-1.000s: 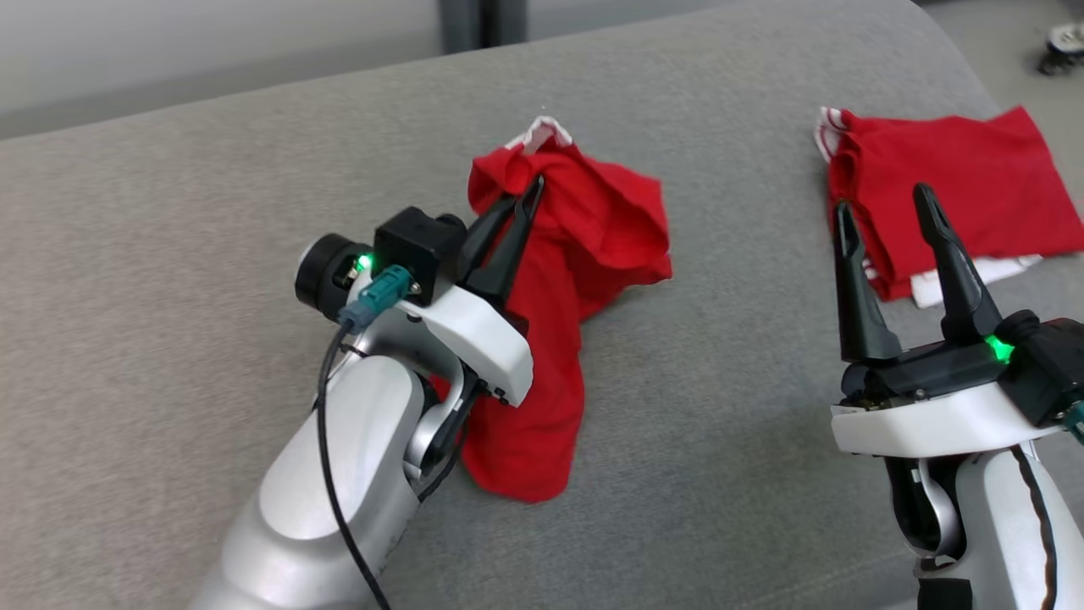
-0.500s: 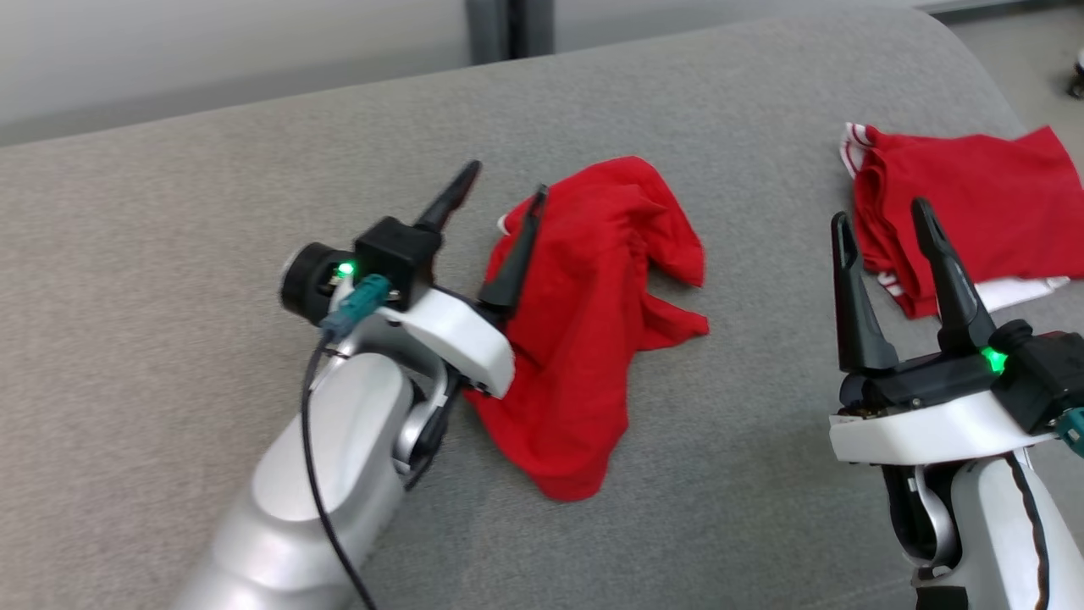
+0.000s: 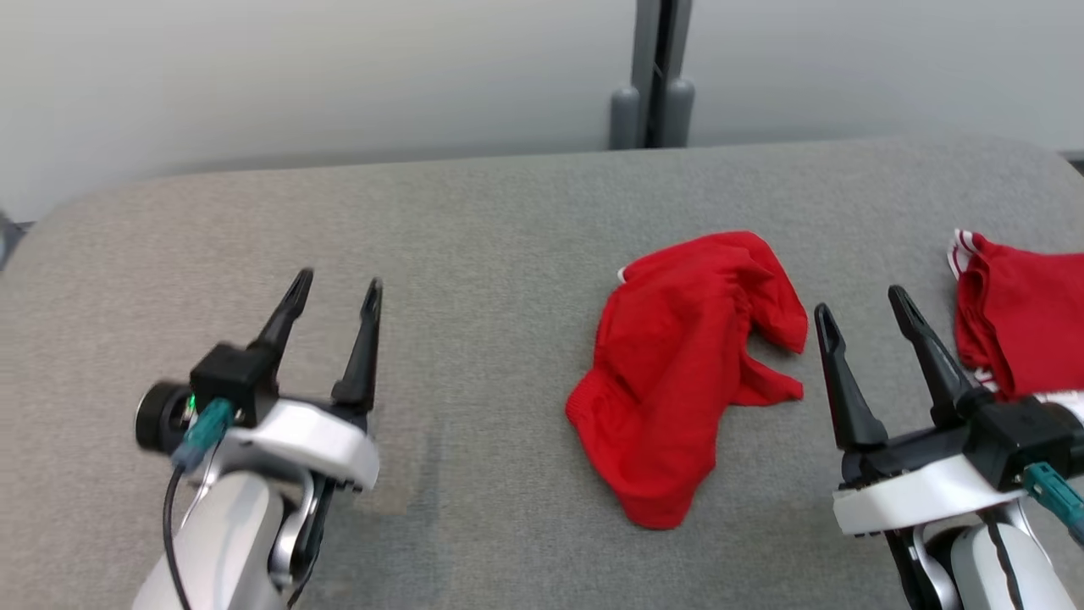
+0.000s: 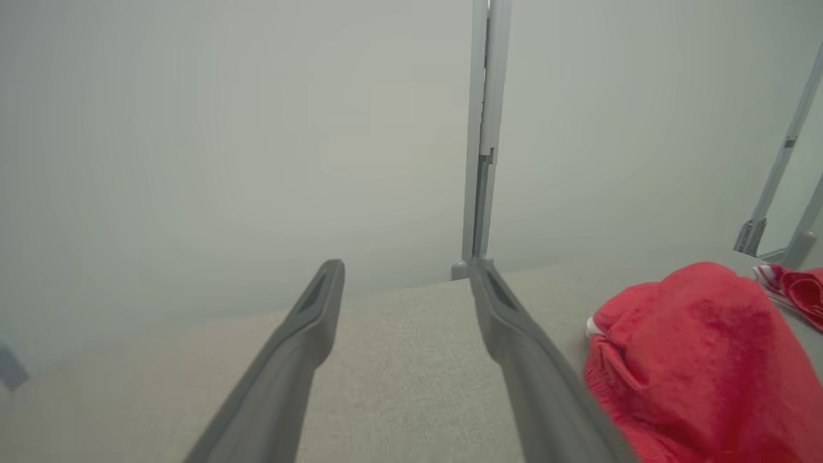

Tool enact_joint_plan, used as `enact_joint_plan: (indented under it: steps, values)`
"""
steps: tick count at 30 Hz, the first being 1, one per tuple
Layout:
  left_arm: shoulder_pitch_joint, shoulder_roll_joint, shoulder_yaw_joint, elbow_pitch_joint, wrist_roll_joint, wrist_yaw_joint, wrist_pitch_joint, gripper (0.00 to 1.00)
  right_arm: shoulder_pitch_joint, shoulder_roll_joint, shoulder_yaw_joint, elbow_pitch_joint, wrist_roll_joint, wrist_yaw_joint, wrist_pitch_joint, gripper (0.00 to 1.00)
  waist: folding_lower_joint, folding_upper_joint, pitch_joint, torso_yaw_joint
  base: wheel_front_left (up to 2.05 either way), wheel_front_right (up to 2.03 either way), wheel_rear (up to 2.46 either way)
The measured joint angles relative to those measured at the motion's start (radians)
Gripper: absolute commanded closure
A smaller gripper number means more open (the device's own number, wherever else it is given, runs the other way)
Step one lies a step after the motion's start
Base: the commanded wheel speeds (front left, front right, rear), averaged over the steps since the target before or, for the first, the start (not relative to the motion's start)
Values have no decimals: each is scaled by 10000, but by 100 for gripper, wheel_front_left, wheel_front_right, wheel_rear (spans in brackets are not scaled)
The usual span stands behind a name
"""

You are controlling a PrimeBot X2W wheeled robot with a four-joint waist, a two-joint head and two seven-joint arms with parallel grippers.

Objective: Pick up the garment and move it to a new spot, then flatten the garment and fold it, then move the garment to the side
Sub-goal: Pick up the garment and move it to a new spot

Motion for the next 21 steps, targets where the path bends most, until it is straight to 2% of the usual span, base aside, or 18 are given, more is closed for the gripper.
enact_joint_plan:
  steps: [4,6,8,12,16,21]
  values:
    - [1190,56,527,-727,163,320,-13,0,380,59,-205,40,63,0,-19,0,0,0,-372,345,0,0,0]
    - [1769,6,690,-1035,301,341,-13,0,519,125,-226,46,79,0,-69,0,0,0,-525,467,0,0,0]
    - [2288,-96,922,-1392,322,140,-13,0,598,161,-138,104,79,0,-75,0,0,0,-653,543,0,0,0]
    - [3015,-330,1517,-1793,669,58,-13,0,781,165,-40,314,-29,0,-79,0,0,0,-854,621,0,0,0]
    - [3561,-993,2180,-2080,742,-94,-15,0,846,196,-142,414,8,0,-92,0,0,0,-989,604,0,0,0]
    - [3795,-1371,2568,-1964,1068,-483,-13,0,899,270,-33,602,36,0,-123,0,0,0,-1043,535,0,0,0]
